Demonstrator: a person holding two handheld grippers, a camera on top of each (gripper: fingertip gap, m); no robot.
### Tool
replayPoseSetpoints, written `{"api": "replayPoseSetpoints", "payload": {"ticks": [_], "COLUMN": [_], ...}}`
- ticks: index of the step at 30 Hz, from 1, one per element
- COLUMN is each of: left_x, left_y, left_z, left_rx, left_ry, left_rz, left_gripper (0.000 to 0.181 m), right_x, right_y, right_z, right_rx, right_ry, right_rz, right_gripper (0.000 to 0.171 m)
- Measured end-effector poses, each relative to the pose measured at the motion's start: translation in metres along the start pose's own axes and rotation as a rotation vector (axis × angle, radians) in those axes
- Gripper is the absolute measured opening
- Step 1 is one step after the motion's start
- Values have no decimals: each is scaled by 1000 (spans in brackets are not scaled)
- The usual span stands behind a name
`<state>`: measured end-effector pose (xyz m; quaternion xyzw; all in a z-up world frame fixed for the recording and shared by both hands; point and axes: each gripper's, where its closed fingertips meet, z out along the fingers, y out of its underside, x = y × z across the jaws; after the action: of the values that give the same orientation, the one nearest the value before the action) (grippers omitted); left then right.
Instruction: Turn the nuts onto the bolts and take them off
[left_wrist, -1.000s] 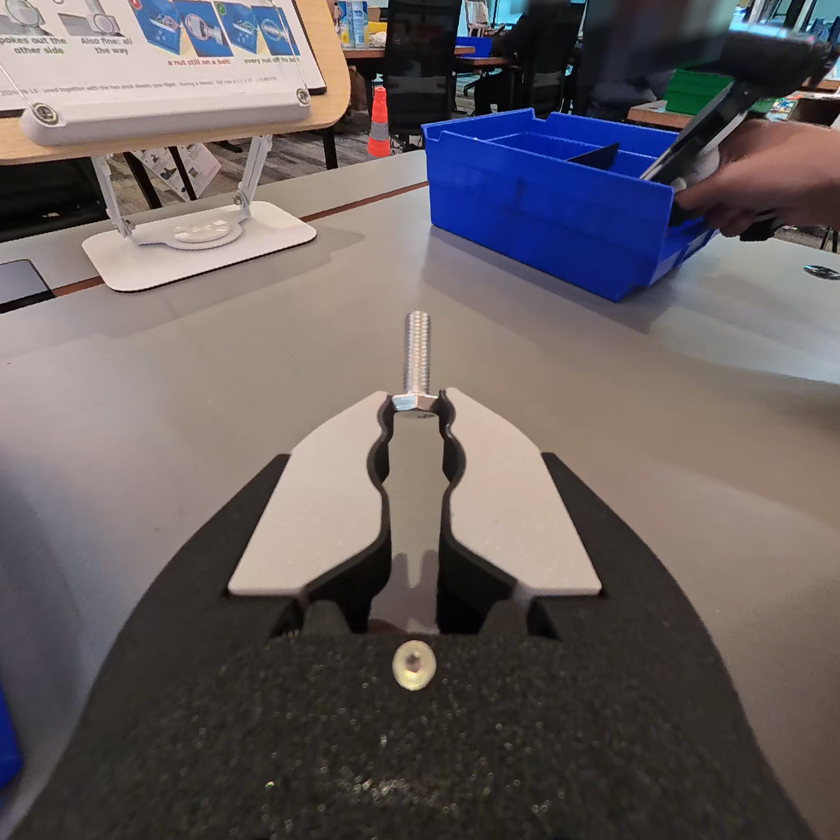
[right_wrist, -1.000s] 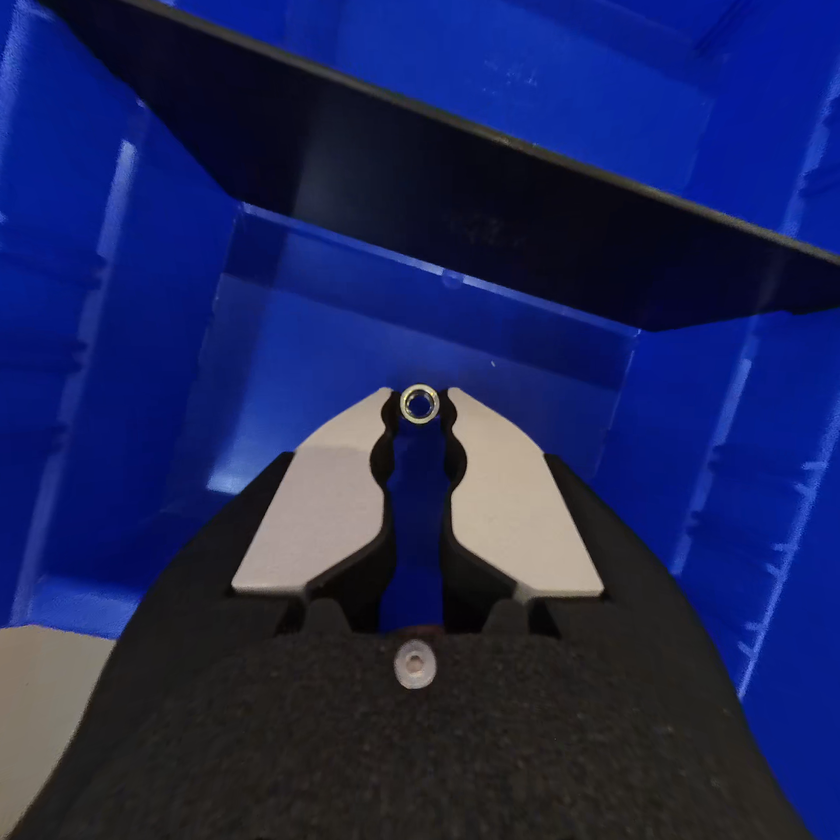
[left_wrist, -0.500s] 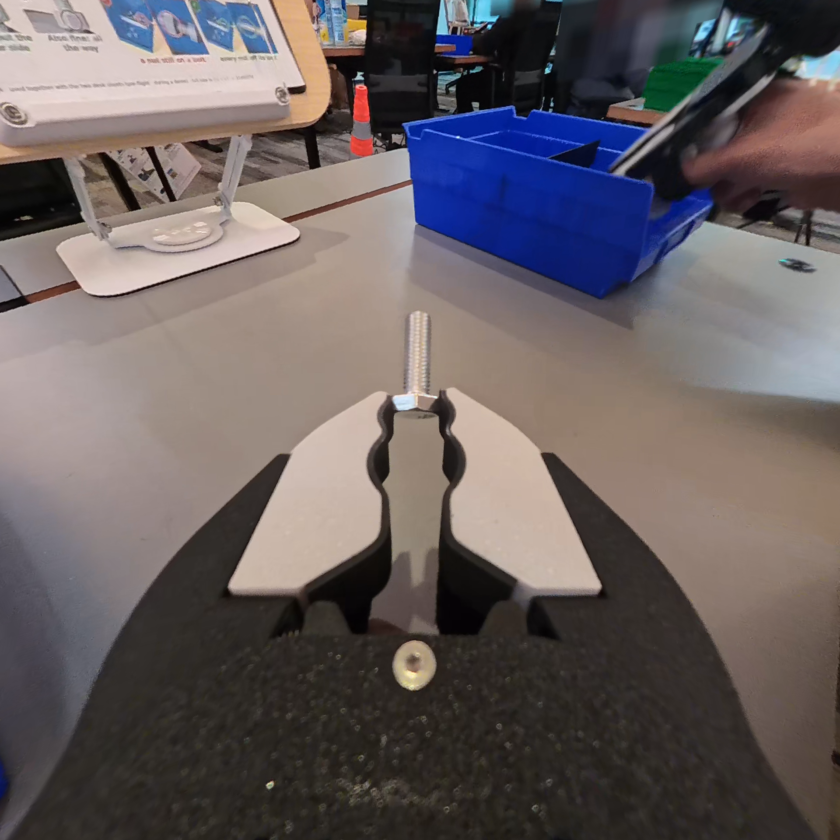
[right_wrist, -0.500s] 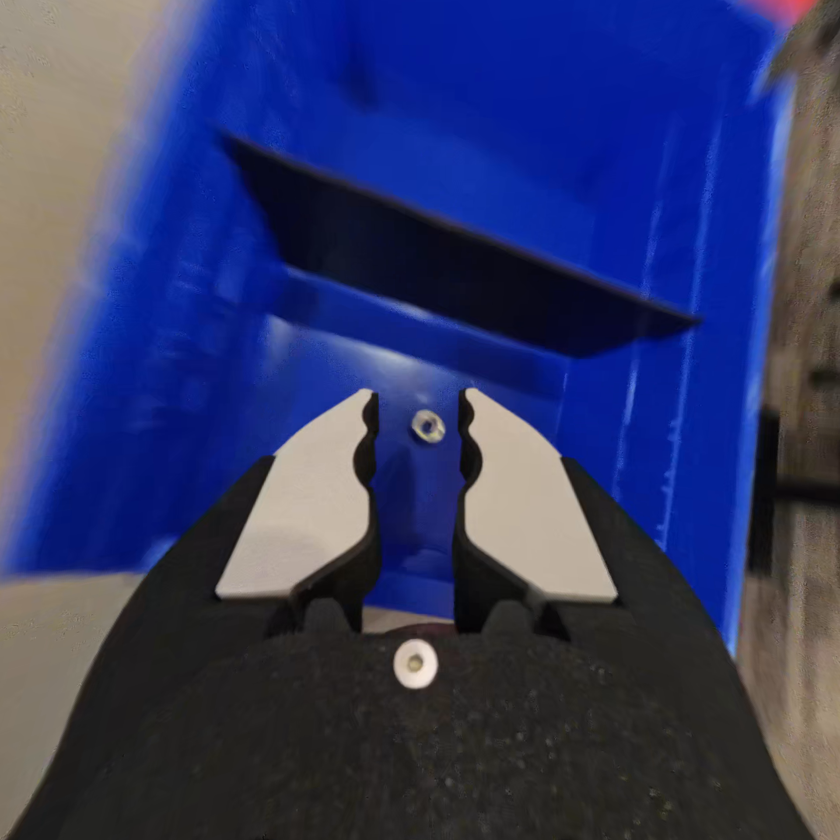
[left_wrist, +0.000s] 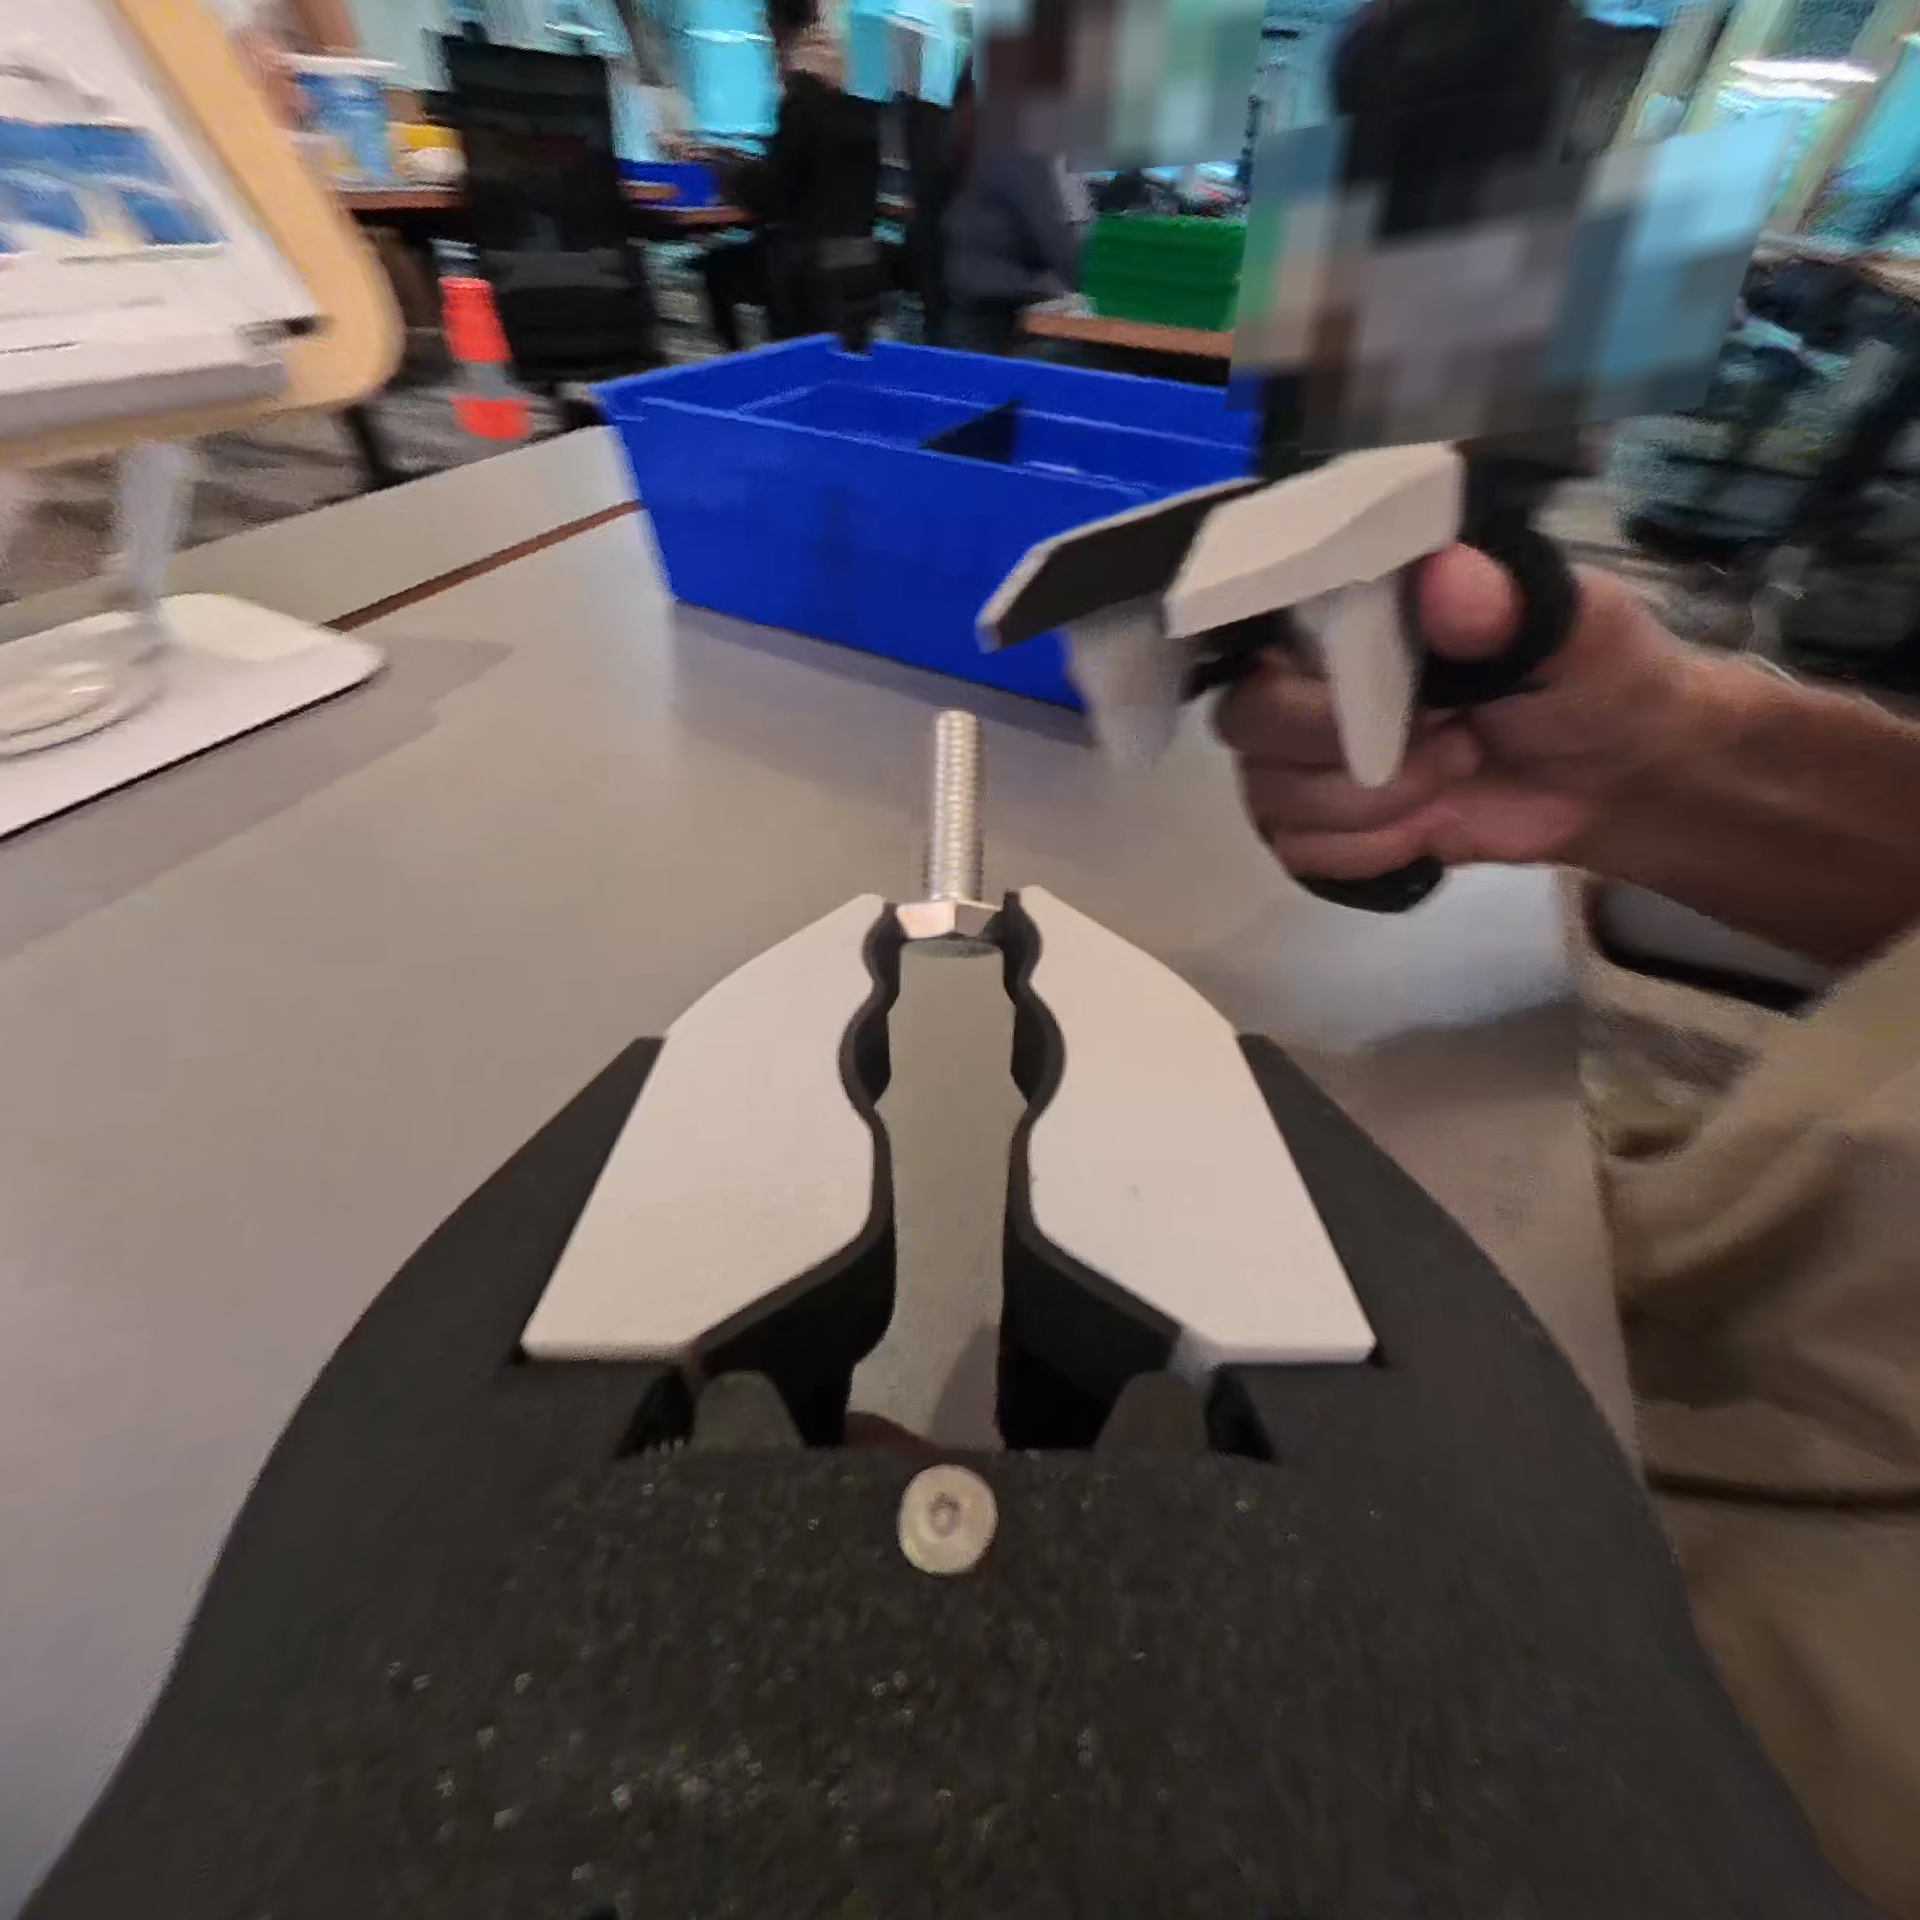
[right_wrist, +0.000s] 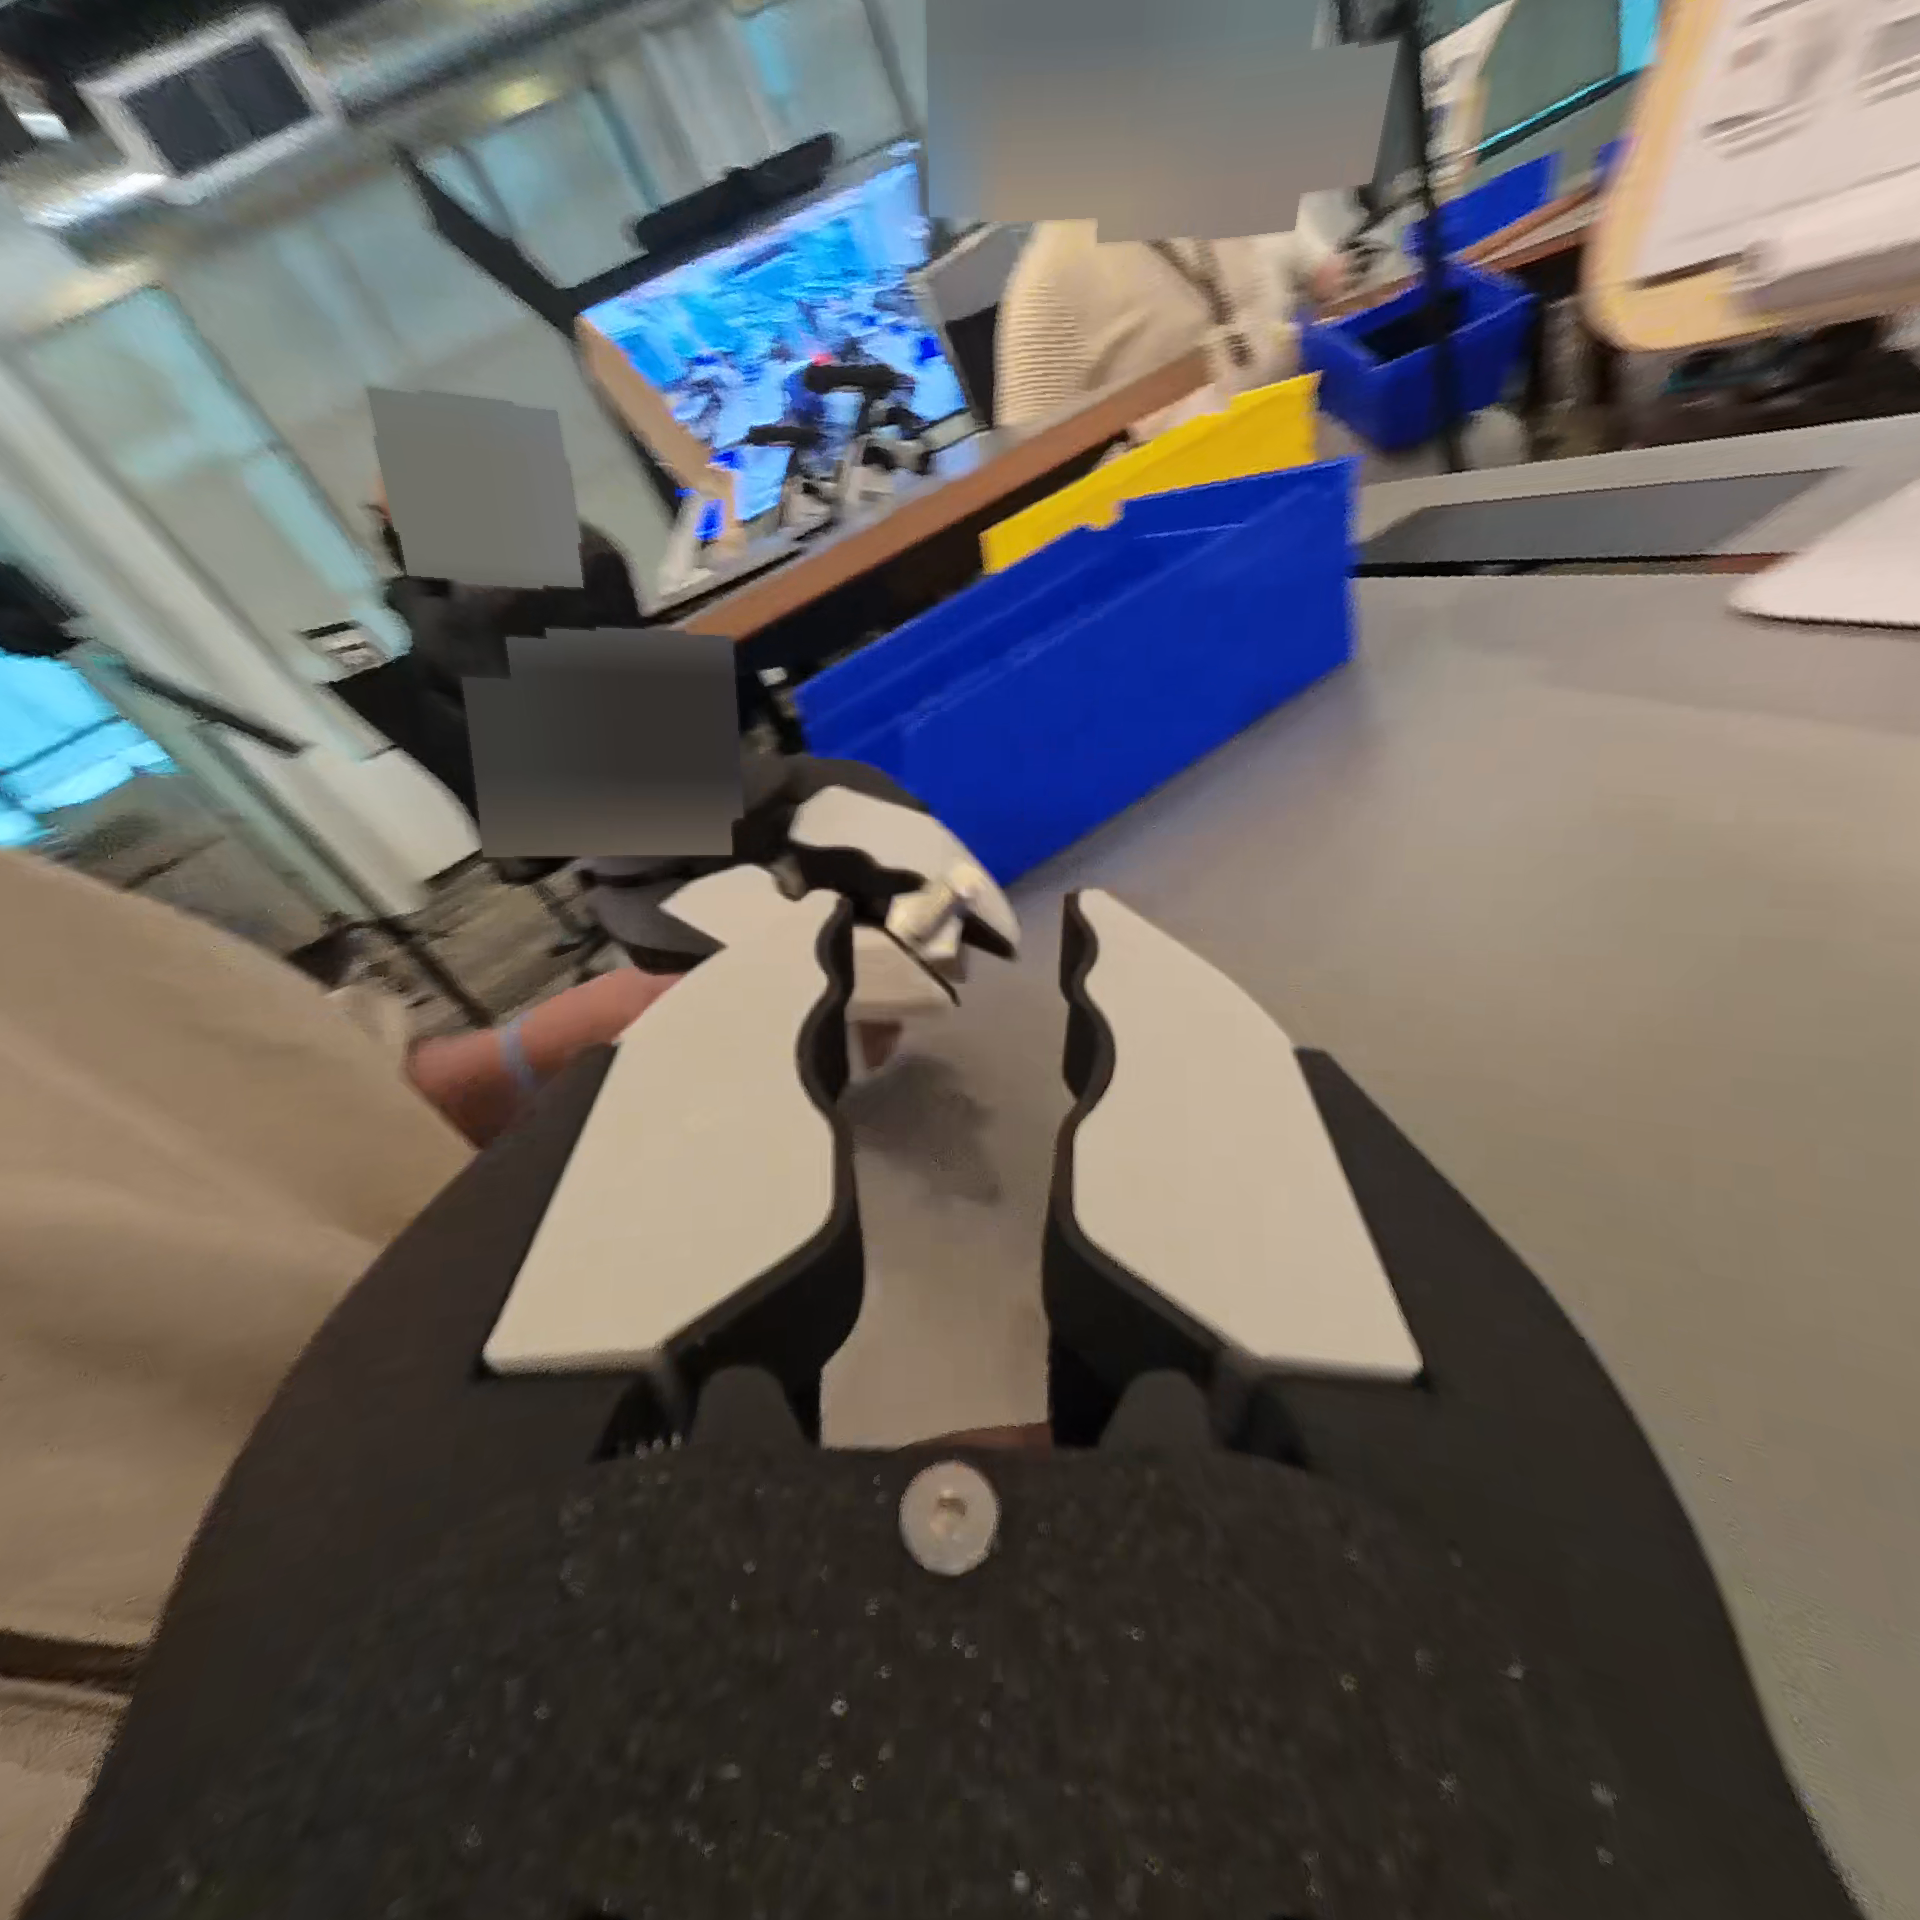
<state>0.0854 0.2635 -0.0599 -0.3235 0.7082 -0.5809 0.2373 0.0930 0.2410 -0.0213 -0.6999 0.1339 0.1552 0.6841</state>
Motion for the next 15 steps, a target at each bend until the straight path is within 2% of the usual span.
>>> {"api": "replayPoseSetpoints", "payload": {"ticks": [3,6,8,12,15], "left_x": [7,11,13,17,14], "left_y": [-4,-10,-12,-13,-14], "left_z": [4,4,5,9,12], "left_rx": [-92,-133,-142,-128,-92], "left_ry": [78,140,160,175,117], "left_rz": [168,246,271,292,290], "left_gripper": [18,18,18,19,19], "right_x": [-11,-12,-10,-14,-11], "right_y": [6,12,16,14,13], "right_z": [18,22,22,17,16], "right_rx": [-98,-152,-172,-141,-128], "right_ry": [-70,-77,-84,-108,-91], "right_rz": [-58,-107,-111,-133,-140], "right_gripper": [30,26,14,10,10]}}
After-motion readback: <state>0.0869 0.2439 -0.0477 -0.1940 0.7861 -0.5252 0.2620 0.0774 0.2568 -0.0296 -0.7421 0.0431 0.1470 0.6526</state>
